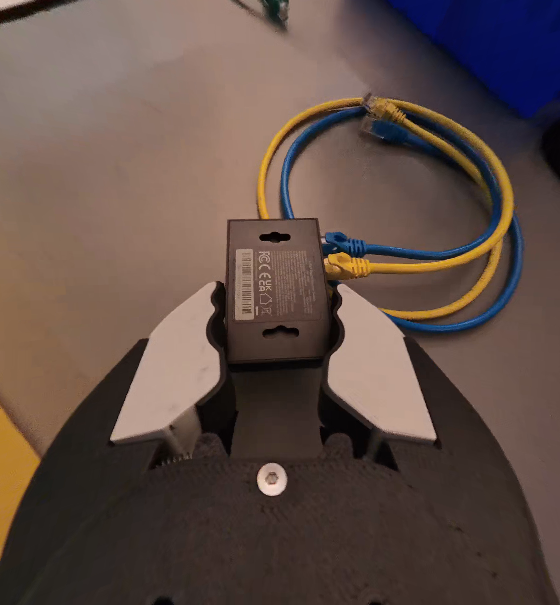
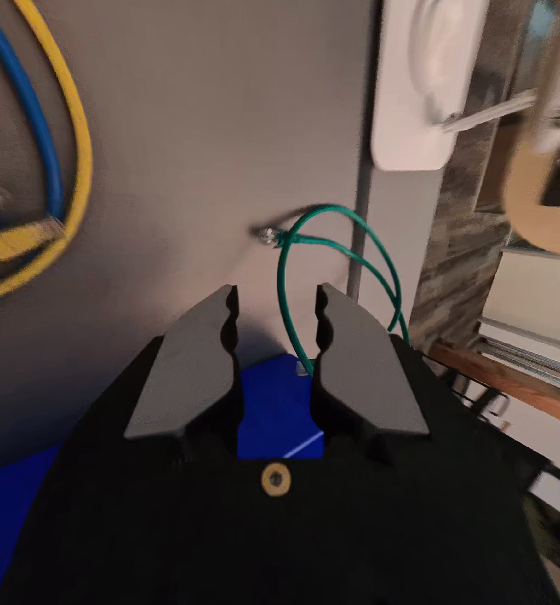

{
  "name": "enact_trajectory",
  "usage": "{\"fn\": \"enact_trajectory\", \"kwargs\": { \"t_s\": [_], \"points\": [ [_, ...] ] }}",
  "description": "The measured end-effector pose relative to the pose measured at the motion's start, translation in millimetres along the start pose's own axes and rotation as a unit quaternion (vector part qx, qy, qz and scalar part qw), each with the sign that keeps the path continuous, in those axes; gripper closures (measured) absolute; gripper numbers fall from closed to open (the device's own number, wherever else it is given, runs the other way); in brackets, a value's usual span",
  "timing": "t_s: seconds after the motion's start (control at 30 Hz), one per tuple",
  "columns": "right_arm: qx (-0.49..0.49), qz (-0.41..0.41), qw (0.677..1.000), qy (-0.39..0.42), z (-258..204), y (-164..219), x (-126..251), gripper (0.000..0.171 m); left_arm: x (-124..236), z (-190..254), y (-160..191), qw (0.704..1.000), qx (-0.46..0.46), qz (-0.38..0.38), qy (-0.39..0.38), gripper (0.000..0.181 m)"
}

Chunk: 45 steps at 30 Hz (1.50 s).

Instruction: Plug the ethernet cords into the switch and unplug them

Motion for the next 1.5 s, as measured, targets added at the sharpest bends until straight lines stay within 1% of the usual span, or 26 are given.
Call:
{"fn": "enact_trajectory", "kwargs": {
  "t_s": [0.07,0.13,0.17,0.2,0.23,0.27,0.3,0.37,0.4,0.47,0.53,0.63,0.77,0.8,0.87,0.97,1.13,1.2,1.27,1.33,1.4,1.43,1.5],
  "points": [
    [0.065,-0.074,0.995,-0.003,-7,-4,-25,0.117,2,-1,2,1.0,0.008,0.016,0.01,0.118],
    [0.127,-0.15,0.98,0.015,-10,-1,-47,0.119,9,-1,1,0.999,0.016,0.034,0.016,0.108],
    [0.142,-0.183,0.972,0.025,-9,2,-56,0.119,12,-1,0,0.999,0.016,0.039,0.018,0.104],
    [0.15,-0.204,0.967,0.031,-8,5,-62,0.124,16,0,-1,0.999,0.011,0.046,0.018,0.098],
    [0.149,-0.218,0.964,0.041,-6,8,-66,0.146,20,1,-1,0.999,0.004,0.05,0.013,0.095],
    [0.142,-0.226,0.963,0.045,-3,10,-68,0.157,25,2,-2,0.999,-0.002,0.051,0.003,0.094],
    [0.132,-0.213,0.967,0.044,-1,10,-67,0.169,30,3,-2,0.999,-0.008,0.054,-0.003,0.094],
    [0.117,-0.164,0.977,0.066,7,8,-50,0.168,42,6,-4,0.998,-0.017,0.067,-0.006,0.095],
    [0.111,-0.138,0.98,0.088,15,7,-34,0.169,48,7,-6,0.997,-0.019,0.076,-0.008,0.097],
    [0.086,-0.089,0.985,0.124,33,6,9,0.169,60,8,-9,0.995,-0.023,0.092,-0.008,0.1],
    [0.049,-0.043,0.987,0.145,52,7,60,0.17,71,8,-12,0.994,-0.026,0.102,-0.005,0.101],
    [-0.016,0.038,0.99,0.134,73,11,139,0.169,84,7,-18,0.992,-0.036,0.121,-0.007,0.105],
    [-0.035,0.173,0.972,0.155,80,12,232,0.17,98,5,-23,0.986,-0.042,0.158,-0.017,0.107],
    [-0.035,0.209,0.964,0.163,78,11,251,0.17,101,4,-24,0.984,-0.036,0.175,-0.007,0.109],
    [-0.04,0.273,0.946,0.172,73,7,282,0.17,106,1,-26,0.977,-0.014,0.21,0.039,0.111],
    [-0.037,0.346,0.919,0.186,62,-1,312,0.17,109,1,-29,0.964,0.007,0.243,0.103,0.113],
    [-0.026,0.465,0.871,0.154,46,-18,338,0.17,112,15,-36,0.961,-0.04,0.249,0.115,0.112],
    [-0.025,0.491,0.858,0.147,43,-25,343,0.17,115,24,-40,0.956,-0.067,0.252,0.13,0.11],
    [-0.021,0.519,0.843,0.139,41,-33,348,0.17,117,31,-42,0.955,-0.086,0.255,0.129,0.11],
    [-0.014,0.541,0.831,0.127,38,-43,354,0.17,119,32,-43,0.961,-0.073,0.245,0.107,0.115],
    [0.003,0.545,0.829,0.128,36,-51,360,0.17,123,35,-43,0.958,-0.057,0.248,0.131,0.118],
    [0.013,0.545,0.828,0.127,35,-55,363,0.17,126,36,-44,0.954,-0.046,0.258,0.148,0.122],
    [0.037,0.558,0.821,0.117,32,-61,368,0.17,132,33,-46,0.944,-0.028,0.28,0.172,0.125]
  ]
}}
Point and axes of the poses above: each gripper's, where its closed fingertips meet, x back along the fingers, y out of its underside, z = x × y across the jaws, the point moved 10 cm from there along x, back along the fingers, and after that the axes turned 5 degrees about -z, right-handed, at the moved point
